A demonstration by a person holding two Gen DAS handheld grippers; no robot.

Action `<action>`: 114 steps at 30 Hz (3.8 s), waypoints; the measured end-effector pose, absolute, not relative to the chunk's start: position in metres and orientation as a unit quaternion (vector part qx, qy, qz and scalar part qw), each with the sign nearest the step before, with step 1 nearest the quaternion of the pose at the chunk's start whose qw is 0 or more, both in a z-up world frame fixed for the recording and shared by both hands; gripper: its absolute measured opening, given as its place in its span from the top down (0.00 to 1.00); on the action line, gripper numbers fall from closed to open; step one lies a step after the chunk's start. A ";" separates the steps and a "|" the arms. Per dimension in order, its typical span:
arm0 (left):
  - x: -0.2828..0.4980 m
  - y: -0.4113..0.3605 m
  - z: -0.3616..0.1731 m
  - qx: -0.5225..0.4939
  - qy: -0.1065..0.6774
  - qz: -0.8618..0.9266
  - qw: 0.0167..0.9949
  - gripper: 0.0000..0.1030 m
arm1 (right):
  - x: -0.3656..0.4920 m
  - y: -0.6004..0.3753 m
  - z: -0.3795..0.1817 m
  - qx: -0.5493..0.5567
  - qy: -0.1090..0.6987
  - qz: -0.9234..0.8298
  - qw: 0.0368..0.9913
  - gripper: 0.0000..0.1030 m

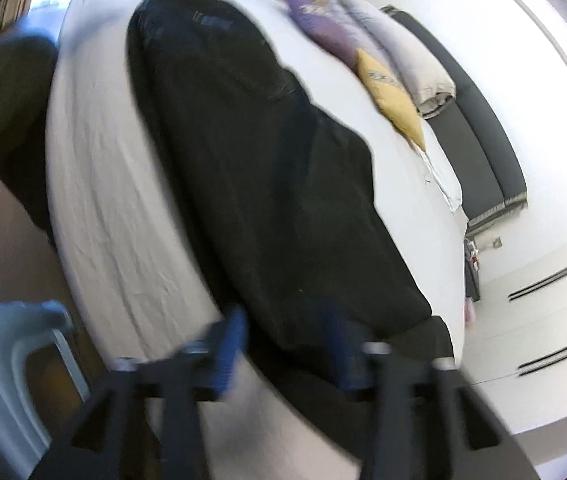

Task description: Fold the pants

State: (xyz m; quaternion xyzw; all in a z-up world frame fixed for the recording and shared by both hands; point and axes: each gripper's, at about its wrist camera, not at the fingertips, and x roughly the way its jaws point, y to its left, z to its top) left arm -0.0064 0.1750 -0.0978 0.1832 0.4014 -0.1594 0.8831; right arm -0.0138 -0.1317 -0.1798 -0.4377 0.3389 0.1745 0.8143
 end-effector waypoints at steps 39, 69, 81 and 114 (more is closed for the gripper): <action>0.049 0.000 -0.161 0.104 0.446 -0.205 0.865 0.87 | 0.274 -0.375 -0.171 0.057 0.604 -0.123 0.785 0.88; 0.047 -0.040 -0.161 0.159 0.454 -0.114 0.869 0.87 | 0.028 -0.487 -0.092 0.269 0.301 -0.080 0.911 0.93; 0.038 -0.043 -0.163 0.170 0.442 -0.103 0.875 0.87 | -0.003 -0.547 -0.179 0.395 0.367 -0.160 0.826 0.98; 0.028 -0.051 -0.165 0.173 0.420 -0.080 0.887 0.87 | 0.015 -0.551 -0.178 0.549 0.498 -0.041 0.670 0.47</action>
